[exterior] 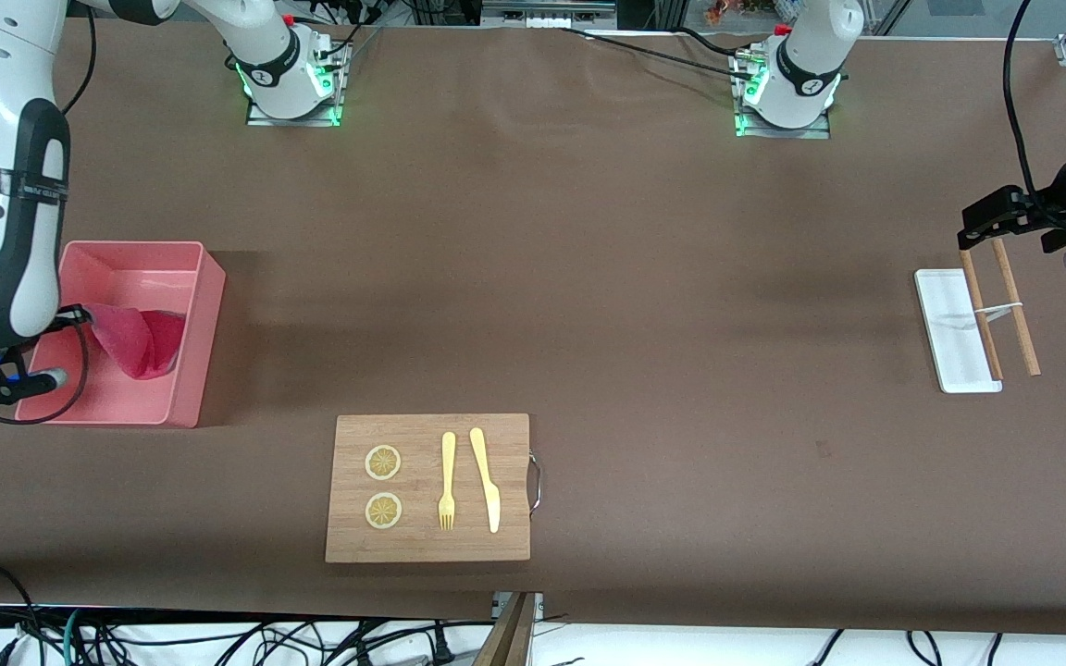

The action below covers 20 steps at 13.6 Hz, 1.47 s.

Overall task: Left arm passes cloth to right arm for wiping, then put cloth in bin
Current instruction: 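Release the cloth into the bin and raise the right gripper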

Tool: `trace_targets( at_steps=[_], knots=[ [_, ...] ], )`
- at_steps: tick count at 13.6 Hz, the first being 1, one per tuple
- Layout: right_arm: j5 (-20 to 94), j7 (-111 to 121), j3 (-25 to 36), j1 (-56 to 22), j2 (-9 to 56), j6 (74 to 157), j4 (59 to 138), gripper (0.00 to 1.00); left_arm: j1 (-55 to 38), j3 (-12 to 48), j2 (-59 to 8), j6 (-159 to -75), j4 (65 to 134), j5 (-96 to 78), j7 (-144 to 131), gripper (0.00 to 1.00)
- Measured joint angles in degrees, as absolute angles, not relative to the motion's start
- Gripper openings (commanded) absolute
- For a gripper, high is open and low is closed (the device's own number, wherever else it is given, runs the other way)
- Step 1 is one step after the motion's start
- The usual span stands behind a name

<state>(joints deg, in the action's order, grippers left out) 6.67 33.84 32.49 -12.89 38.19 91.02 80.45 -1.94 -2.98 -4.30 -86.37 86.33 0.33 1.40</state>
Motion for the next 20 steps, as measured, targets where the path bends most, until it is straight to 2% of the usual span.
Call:
trace_targets(
  at_steps=[7, 9, 12, 15, 20],
  knots=[
    [6.69, 31.21, 26.91, -10.5, 37.02, 104.25, 90.03, 0.0, -2.05, -2.96, -4.31, -86.37, 86.33, 0.33, 1.4, 1.0],
    [6.69, 31.13, 26.66, -10.49, 36.66, 106.97, 91.8, 0.99, -2.06, -2.96, -4.31, -86.37, 86.33, 0.33, 1.4, 1.0],
    [6.69, 31.11, 26.67, -10.07, 34.69, 108.2, 92.13, 1.0, -2.06, -2.96, -4.32, -86.37, 86.33, 0.33, 1.41, 1.0],
    [6.7, 29.93, 25.66, -9.78, 27.91, 107.63, 92.08, 1.0, -2.06, -2.96, -4.32, -86.37, 86.32, 0.33, 1.4, 1.0],
    [4.21, 14.35, 17.92, -9.76, 15.97, 97.67, 92.13, 1.0, -2.08, -2.96, -4.32, -86.37, 86.32, 0.33, 1.4, 1.0]
  ],
)
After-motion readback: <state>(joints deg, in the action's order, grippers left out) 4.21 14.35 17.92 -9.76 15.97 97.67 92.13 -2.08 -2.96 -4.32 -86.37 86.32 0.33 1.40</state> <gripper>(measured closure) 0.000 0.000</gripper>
